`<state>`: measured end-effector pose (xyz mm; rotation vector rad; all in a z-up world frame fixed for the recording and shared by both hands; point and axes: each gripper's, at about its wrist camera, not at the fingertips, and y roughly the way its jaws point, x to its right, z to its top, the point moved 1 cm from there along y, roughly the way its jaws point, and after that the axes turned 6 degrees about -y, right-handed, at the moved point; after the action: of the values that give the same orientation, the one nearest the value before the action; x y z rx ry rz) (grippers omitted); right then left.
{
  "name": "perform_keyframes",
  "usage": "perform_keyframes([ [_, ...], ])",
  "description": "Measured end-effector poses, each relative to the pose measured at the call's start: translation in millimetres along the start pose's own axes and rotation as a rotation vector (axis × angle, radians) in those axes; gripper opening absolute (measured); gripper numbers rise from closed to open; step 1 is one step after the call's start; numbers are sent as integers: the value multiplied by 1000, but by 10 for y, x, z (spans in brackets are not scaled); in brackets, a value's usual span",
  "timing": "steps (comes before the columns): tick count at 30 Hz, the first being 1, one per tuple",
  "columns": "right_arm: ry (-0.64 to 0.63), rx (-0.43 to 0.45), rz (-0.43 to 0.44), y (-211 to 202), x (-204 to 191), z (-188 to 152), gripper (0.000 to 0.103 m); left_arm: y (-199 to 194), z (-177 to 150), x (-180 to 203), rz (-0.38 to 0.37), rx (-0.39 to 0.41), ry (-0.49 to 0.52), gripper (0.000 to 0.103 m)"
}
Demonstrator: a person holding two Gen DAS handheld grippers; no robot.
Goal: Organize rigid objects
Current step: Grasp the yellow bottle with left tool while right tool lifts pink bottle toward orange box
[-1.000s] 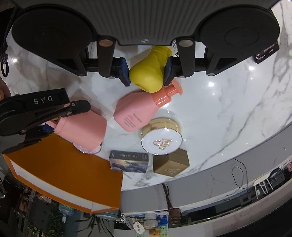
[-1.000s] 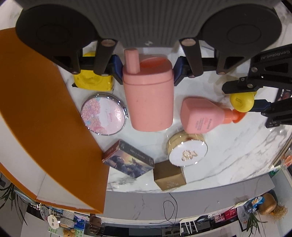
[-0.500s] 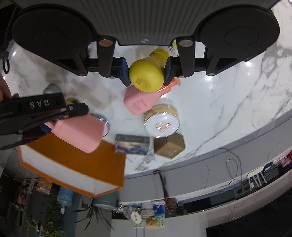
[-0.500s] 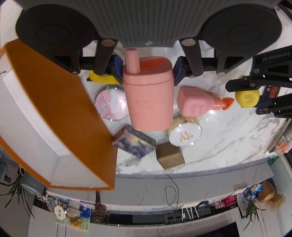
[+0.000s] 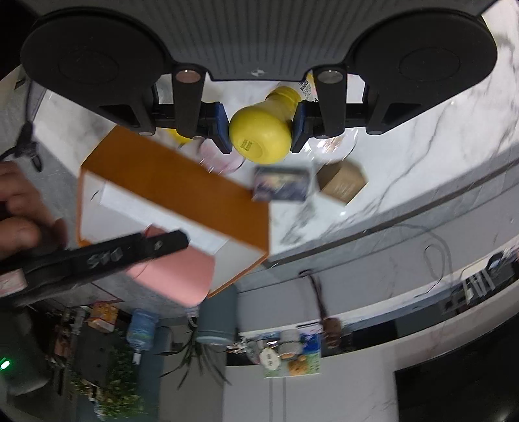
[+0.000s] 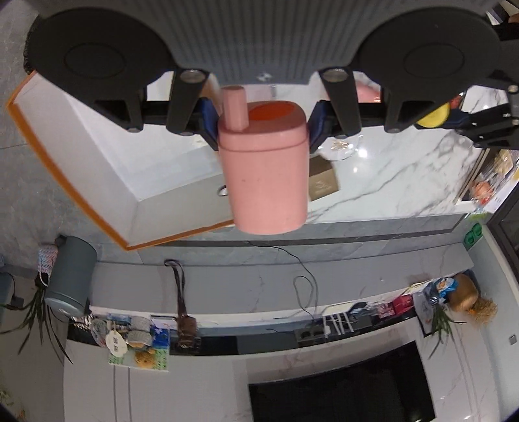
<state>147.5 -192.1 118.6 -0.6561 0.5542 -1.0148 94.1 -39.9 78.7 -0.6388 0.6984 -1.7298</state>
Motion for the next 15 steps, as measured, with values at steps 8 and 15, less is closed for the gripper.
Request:
perform_keyframes([
  [8,16,-54,-20,72,679,-6,54,267,541,545,-76,-9,72,44],
  [15,92,-86,-77,112,1200,-178,54,719,954,982,-167,-44,57,44],
])
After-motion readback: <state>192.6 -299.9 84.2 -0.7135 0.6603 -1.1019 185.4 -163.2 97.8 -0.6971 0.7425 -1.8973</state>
